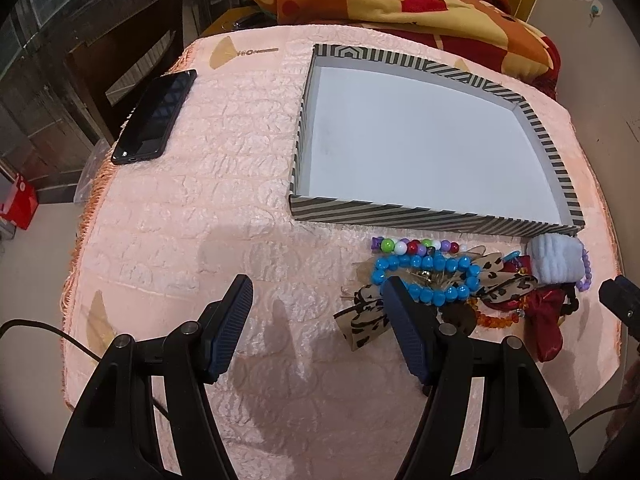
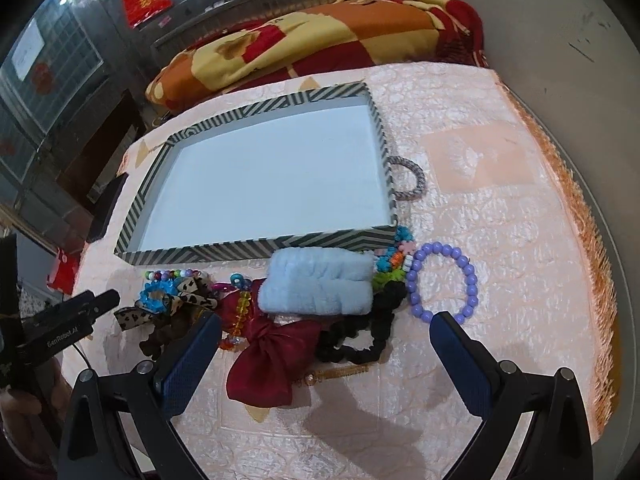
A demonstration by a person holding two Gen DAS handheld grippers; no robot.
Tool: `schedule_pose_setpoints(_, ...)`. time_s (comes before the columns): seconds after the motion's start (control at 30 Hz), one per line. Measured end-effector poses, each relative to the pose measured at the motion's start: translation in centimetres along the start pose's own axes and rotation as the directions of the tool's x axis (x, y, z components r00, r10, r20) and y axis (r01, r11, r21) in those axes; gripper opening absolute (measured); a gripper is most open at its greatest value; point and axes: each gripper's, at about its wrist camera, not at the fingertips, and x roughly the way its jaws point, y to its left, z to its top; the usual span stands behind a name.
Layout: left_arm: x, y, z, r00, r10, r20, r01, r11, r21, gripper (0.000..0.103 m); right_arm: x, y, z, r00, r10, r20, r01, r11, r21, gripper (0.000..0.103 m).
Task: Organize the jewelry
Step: 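Move both grippers toward the pile of hair accessories beside the tray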
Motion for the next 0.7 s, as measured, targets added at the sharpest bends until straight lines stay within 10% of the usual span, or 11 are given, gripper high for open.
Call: schedule_pose_setpoints(0.7,-0.03,-0.51,-0.13,1.0,0.001,-0.006,-0.001,1.0,0.002,0.068,0.51,0.02,-0.13,1.0,0.012,-0.026,-0.012,1.0,-0.006,0.103)
